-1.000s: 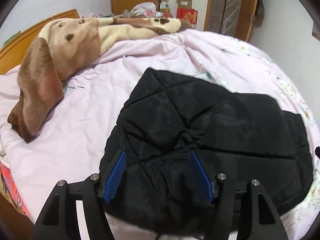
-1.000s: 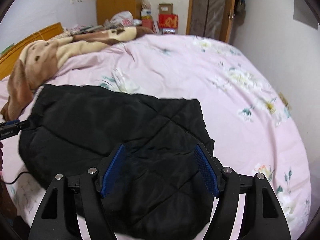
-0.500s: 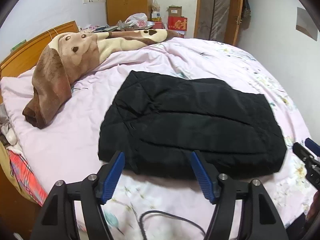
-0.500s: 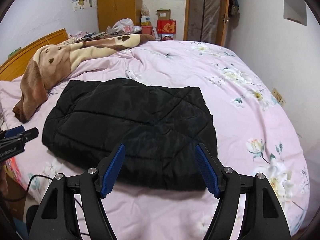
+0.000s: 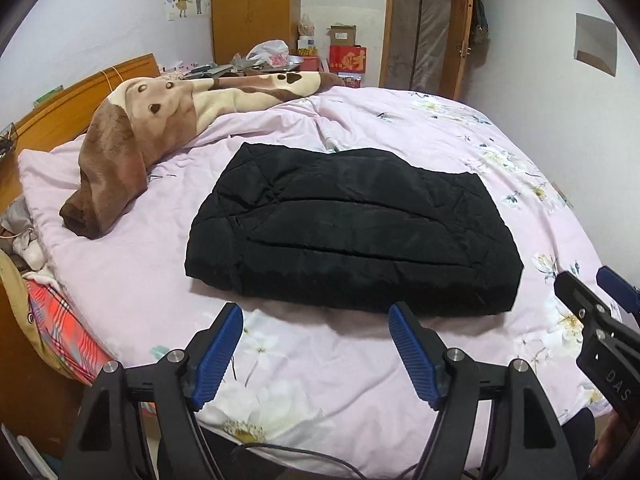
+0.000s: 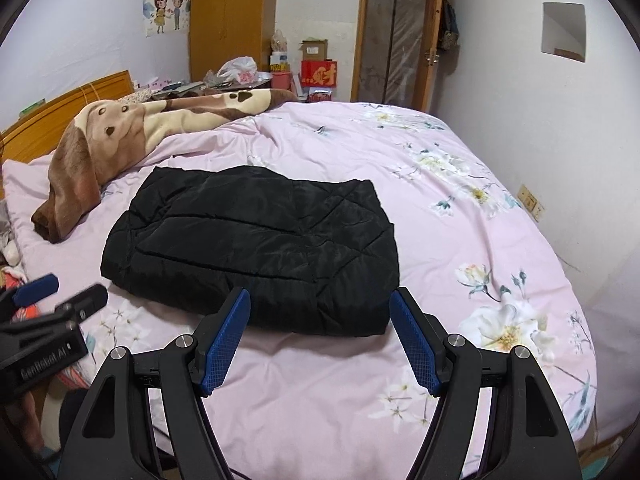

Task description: Fold large clothes

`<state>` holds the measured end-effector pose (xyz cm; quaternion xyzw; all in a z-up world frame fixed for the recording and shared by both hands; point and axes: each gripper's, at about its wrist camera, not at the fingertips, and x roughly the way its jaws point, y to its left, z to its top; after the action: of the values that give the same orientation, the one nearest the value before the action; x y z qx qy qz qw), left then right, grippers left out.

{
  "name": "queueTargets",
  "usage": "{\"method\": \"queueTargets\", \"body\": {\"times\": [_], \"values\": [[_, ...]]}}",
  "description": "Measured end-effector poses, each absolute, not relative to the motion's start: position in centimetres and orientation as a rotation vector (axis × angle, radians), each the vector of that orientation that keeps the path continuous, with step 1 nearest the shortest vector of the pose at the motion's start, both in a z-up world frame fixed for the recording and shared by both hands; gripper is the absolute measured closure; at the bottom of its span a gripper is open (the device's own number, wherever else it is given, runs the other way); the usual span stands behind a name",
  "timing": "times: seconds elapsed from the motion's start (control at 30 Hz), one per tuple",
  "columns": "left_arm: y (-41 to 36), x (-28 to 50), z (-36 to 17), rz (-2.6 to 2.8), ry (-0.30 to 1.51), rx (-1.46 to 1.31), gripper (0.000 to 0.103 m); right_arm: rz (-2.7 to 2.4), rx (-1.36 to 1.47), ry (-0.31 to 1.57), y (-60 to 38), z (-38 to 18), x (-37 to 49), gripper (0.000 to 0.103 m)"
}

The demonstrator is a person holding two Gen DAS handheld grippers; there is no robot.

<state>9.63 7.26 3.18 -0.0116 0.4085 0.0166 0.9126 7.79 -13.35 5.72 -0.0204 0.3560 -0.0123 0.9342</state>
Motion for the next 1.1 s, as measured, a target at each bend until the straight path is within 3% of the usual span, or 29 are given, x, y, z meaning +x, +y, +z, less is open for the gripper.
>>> {"method": "queueTargets", "body": {"times": [1.1], "values": [[6.0, 6.9, 4.4, 0.036, 0.79, -0.014, 0.028, -0.016, -0.032, 0.713, -13.1, 6.2, 5.8, 0.031]]}}
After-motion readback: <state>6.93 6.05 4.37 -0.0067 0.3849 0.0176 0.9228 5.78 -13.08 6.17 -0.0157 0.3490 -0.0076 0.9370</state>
